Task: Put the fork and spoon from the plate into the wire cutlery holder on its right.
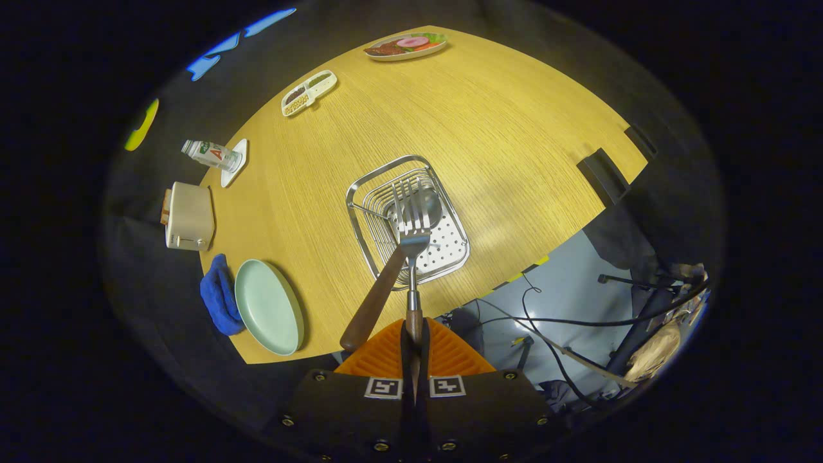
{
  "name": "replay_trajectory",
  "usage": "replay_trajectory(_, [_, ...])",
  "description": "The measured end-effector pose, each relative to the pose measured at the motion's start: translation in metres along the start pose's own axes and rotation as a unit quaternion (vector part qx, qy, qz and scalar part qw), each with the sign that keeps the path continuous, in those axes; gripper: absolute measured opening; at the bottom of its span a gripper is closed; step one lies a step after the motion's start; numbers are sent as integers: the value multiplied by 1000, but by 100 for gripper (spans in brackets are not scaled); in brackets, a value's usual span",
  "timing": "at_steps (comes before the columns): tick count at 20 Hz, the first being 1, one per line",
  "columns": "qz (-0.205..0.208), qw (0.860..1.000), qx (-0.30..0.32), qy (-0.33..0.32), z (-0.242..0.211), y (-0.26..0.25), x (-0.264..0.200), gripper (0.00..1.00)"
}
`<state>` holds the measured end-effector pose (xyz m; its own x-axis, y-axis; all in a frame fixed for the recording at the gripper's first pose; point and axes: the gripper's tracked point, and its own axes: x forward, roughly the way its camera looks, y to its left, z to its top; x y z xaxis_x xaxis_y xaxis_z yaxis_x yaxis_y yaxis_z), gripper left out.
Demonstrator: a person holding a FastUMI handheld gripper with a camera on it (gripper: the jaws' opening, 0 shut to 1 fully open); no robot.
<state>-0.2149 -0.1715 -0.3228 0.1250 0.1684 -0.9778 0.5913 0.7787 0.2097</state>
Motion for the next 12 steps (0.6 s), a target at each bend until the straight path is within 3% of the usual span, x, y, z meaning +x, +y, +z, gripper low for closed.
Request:
replay_trajectory(7, [12,995,11,100,5,0,-14,4])
replay_trajectory(12, [3,995,-5,102,12,-1,-17,7])
